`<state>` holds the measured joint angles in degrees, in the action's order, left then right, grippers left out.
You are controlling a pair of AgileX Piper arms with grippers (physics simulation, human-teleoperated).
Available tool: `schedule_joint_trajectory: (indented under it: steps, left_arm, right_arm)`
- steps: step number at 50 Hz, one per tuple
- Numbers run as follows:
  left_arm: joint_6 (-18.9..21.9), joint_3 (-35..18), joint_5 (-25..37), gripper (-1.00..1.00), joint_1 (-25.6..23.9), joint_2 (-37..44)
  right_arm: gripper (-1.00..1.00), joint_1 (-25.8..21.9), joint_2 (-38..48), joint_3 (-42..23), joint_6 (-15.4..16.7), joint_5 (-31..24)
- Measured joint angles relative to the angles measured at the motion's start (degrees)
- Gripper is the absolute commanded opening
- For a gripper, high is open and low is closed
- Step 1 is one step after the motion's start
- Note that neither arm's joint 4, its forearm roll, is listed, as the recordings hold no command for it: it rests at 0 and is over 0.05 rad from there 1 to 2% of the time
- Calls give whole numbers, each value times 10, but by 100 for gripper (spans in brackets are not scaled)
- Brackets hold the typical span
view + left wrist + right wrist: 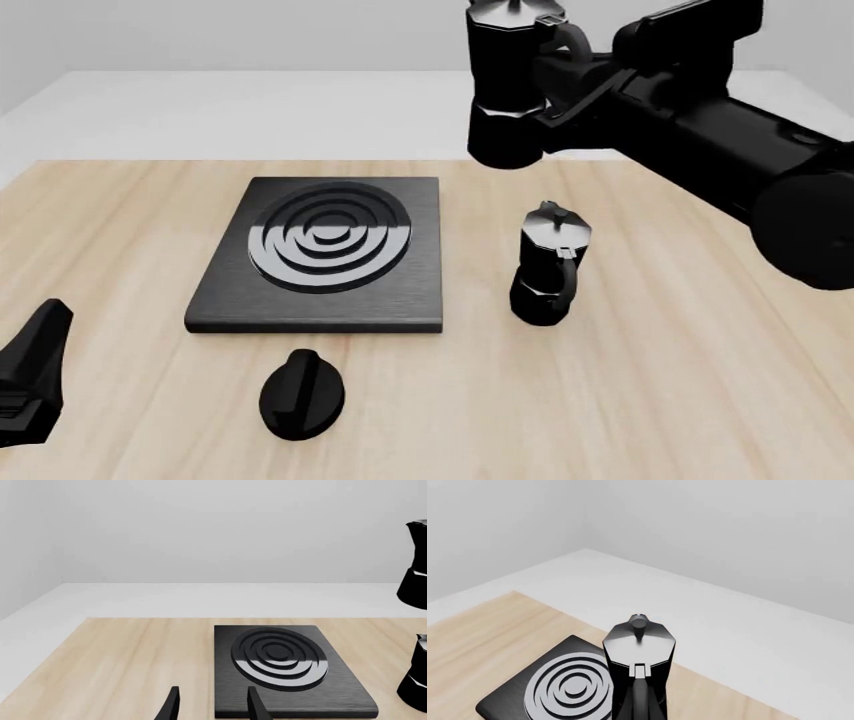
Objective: Put the right moka pot on the stove.
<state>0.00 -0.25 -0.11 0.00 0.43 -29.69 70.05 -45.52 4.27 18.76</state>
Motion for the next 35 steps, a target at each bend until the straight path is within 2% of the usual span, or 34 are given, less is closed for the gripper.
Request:
schedule_joint_trajectory:
  steps: [35]
  left_arm:
    - [0,0,0,100,0,0]
  right_arm:
    - [-100,-62,152,-70,8,67]
